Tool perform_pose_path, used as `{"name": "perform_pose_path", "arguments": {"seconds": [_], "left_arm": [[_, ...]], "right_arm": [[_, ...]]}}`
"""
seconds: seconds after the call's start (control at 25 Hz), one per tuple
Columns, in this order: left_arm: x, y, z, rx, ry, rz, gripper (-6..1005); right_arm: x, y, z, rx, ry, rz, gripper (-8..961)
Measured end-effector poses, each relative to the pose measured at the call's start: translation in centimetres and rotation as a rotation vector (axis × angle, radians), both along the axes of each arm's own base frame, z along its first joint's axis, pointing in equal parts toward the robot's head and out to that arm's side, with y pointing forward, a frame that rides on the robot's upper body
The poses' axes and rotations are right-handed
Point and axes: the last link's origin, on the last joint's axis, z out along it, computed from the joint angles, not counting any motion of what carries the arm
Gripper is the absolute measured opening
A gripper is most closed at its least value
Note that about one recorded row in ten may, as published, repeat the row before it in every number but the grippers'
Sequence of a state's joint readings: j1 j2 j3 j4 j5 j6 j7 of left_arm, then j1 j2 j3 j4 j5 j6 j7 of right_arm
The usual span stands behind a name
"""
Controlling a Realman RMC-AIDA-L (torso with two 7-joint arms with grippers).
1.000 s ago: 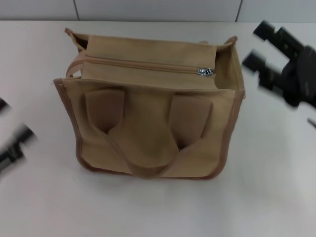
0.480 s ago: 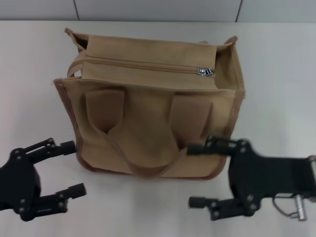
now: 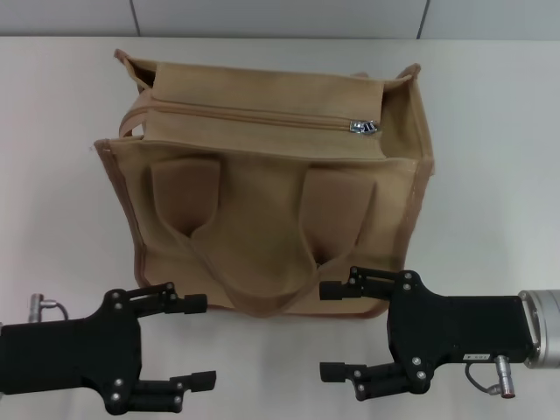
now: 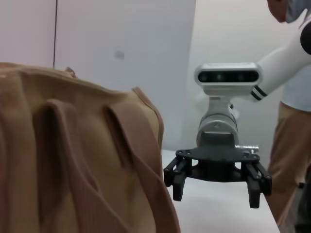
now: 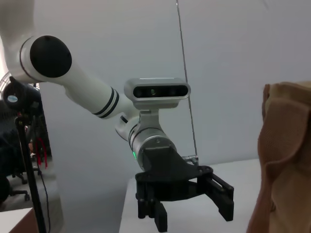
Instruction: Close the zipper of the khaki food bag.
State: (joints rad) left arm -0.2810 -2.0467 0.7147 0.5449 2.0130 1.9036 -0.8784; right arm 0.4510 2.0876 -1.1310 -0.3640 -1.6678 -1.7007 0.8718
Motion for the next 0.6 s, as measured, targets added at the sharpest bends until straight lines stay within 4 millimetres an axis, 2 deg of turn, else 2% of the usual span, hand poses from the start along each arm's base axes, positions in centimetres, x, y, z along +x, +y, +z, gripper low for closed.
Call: {"name": "perform_pose_path", "arguments": {"seconds": [0.6], "left_arm": [[0.52,0.83,-0.40,-0.053,0.027,-0.001,807]], "right_arm": [[-0.24,0.72,0.44,-0.027,-0.025,-0.009,840]]}}
